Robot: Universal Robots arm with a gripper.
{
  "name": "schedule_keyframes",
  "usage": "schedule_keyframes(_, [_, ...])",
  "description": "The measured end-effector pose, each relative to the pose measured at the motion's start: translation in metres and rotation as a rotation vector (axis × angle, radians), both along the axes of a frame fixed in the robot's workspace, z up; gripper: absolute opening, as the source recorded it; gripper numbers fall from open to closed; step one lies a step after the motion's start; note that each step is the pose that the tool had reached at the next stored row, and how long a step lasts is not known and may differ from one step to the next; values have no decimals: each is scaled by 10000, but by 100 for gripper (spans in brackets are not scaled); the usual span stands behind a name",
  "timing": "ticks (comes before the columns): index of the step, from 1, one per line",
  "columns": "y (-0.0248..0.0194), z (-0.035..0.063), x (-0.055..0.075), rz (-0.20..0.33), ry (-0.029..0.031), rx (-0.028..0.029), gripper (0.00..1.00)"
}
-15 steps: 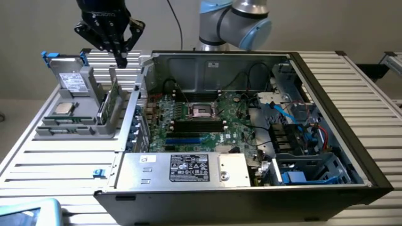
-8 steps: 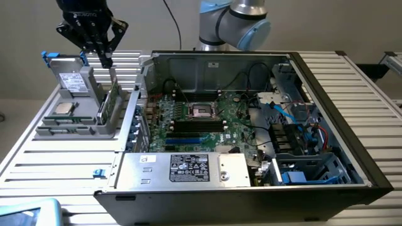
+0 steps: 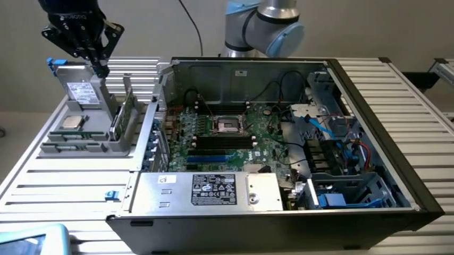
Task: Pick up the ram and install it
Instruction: 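Reach for the ram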
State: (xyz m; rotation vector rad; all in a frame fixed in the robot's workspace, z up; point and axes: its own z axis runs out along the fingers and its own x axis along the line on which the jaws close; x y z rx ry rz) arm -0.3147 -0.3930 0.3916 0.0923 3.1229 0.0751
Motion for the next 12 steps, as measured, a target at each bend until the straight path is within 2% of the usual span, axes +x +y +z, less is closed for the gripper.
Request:
schedule_keyframes(6, [0,-6,-270,13,32,-1,11])
schedule_keyframes(12, [0,-15,-540,17,35,-1,11])
